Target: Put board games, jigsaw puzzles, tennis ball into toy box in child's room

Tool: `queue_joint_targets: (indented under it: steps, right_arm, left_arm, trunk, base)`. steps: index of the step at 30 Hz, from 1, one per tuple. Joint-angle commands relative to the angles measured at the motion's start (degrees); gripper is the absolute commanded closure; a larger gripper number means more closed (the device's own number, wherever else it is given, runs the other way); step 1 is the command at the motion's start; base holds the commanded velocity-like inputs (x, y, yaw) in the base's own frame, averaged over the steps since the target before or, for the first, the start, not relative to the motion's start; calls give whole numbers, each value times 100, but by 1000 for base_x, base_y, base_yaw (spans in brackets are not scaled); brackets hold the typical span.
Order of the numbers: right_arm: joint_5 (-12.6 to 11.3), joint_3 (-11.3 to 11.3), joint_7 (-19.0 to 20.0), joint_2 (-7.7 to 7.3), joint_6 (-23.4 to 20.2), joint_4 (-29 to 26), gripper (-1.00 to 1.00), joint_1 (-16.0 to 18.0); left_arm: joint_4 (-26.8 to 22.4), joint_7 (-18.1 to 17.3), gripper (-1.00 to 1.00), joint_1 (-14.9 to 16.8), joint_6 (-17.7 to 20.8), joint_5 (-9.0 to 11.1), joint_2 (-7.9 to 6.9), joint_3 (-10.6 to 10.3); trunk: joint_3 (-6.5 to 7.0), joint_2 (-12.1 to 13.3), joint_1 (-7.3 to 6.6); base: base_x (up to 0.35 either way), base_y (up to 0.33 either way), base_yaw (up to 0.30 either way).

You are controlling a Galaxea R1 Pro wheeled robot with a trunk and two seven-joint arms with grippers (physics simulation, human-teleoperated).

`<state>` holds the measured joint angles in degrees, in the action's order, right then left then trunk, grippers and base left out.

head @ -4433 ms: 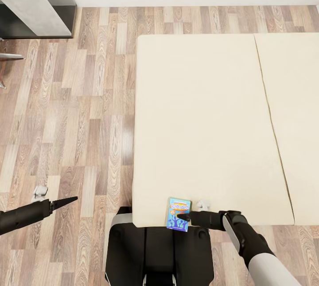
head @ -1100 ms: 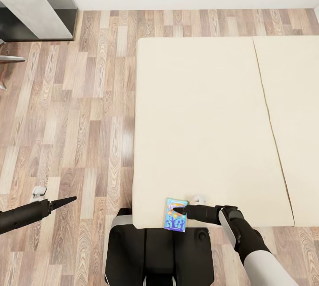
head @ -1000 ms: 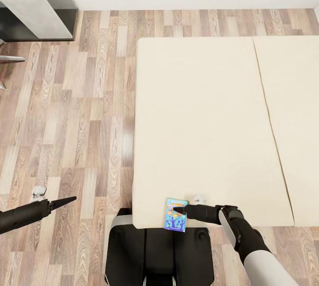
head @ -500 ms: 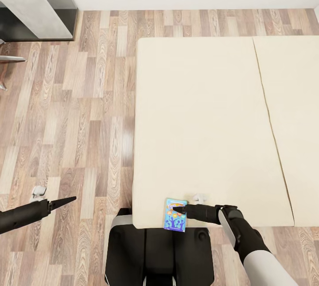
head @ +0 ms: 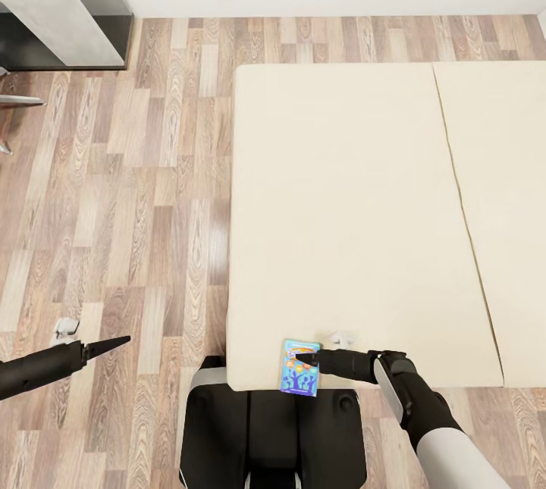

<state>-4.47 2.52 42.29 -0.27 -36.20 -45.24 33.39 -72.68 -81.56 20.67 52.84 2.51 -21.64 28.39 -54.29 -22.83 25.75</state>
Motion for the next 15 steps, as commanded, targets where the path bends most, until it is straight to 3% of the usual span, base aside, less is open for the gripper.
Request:
queue_joint_targets:
  steps: [1, 15]
  right_arm:
    - [-46, 8, -2, 0, -48, -2, -100, 1]
    - [-46, 4, -1, -6, -48, -2, -100, 1]
  left_arm:
    - [-1, -18, -100, 1, 60, 4, 0, 1]
    - [-1, -18, -100, 2, 60, 4, 1, 0]
  trunk:
    - [-5, -9, 3]
    - [-5, -9, 3]
  base:
    - [0, 0, 0]
    - [0, 0, 0]
